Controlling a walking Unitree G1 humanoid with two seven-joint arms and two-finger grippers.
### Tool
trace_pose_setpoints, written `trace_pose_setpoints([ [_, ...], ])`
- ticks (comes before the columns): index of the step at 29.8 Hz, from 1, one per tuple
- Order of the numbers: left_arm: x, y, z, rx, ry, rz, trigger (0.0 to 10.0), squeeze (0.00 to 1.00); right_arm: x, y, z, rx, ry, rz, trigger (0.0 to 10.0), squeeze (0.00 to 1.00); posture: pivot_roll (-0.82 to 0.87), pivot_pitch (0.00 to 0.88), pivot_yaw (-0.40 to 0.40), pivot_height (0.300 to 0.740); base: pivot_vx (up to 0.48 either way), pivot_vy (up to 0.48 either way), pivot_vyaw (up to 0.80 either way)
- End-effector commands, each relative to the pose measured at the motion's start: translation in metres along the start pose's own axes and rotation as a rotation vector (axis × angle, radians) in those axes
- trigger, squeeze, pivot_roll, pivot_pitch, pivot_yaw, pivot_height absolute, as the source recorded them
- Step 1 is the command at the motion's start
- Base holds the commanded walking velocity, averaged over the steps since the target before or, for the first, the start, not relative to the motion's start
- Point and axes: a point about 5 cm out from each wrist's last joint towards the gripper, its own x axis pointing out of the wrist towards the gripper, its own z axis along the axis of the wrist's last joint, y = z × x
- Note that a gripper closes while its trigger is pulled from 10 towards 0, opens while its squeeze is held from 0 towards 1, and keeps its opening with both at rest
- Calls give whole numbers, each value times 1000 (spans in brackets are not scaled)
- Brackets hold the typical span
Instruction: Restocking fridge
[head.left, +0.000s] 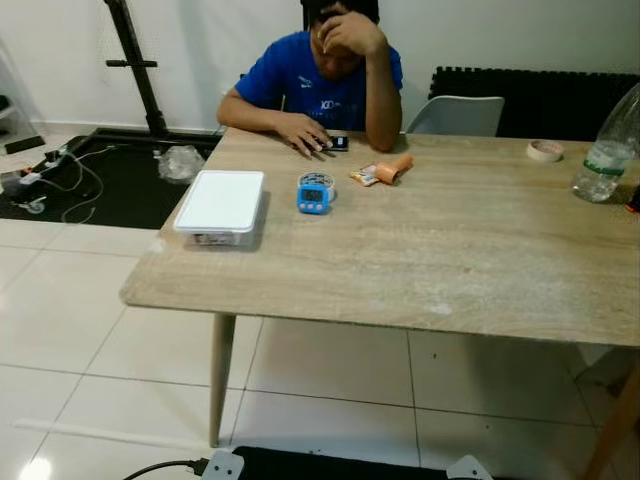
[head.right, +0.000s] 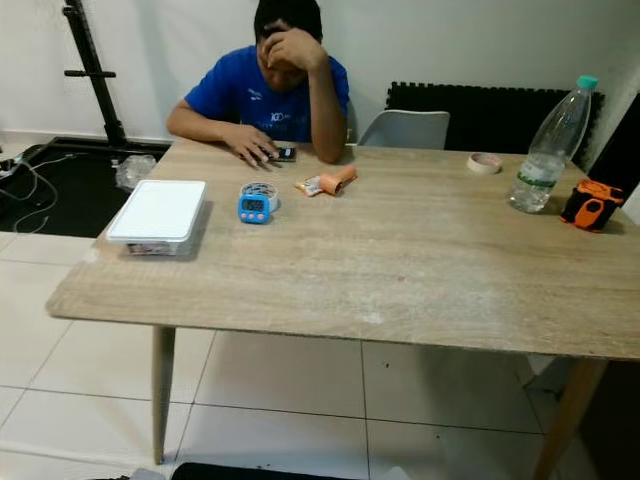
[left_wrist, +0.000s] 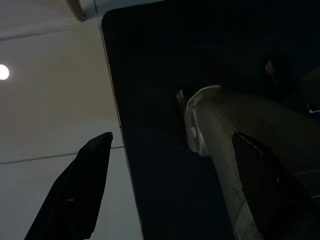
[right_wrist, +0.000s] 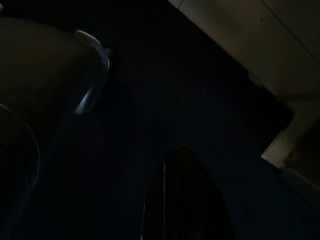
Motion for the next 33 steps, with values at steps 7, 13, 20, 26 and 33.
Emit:
trace_pose_setpoints([
  [7,0,-12,-14,21,58,-32,10000,0,0,4,2,-10,-11,8,10000,0,26,36,-25,740,316,0,0],
  [13,1,-13,-11,37,52,-40,10000,0,1,5,3,-9,-12,11,10000,0,24,38,-21,740,86,-80,0],
  [20,1,-12,-10,29,46,-28,10000,0,1,6,3,-8,-12,15,10000,0,23,38,-21,740,0,-473,0],
  [26,1,-9,-10,6,43,-2,10000,0,1,6,2,-10,-10,18,10000,0,24,39,-23,740,0,-54,0],
  [33,0,-2,-10,-56,31,57,10000,0,0,6,2,-19,-9,21,10000,0,28,41,-28,740,0,0,0],
])
